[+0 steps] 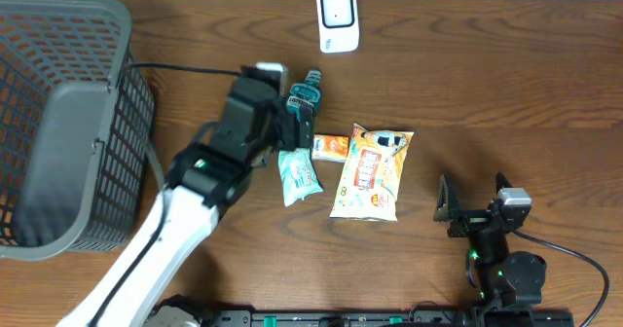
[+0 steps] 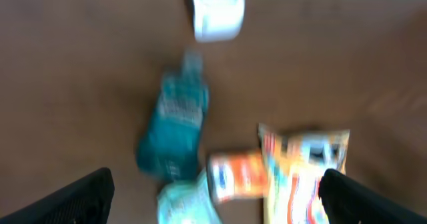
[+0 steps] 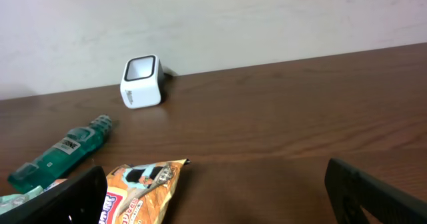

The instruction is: Scan the item barcode

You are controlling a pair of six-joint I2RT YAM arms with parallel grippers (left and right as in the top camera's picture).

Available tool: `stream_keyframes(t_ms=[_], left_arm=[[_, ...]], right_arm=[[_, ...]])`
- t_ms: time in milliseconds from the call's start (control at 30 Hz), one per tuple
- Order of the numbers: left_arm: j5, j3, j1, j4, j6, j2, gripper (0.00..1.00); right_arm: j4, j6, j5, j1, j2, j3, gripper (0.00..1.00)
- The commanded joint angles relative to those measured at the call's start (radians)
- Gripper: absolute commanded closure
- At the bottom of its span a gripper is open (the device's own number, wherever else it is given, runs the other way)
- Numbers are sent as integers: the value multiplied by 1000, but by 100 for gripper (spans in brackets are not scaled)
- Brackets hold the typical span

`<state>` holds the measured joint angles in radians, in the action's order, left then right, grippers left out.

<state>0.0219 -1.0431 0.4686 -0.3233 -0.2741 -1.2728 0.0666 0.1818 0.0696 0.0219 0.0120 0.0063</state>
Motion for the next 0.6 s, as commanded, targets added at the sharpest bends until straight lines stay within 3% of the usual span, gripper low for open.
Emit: stream_keyframes(t_ms=[0,333,567], left_arm=[[-155,-65,-4,53,101,84,2],[-386,-243,-89,108,375,169,2],[-575,-272,-152,227,549,173,1]], right_arm=[[5,-7,-8,4,-6,-1,1],[5,-7,-8,4,-6,-1,1],[5,-7,-8,4,-6,-1,1]])
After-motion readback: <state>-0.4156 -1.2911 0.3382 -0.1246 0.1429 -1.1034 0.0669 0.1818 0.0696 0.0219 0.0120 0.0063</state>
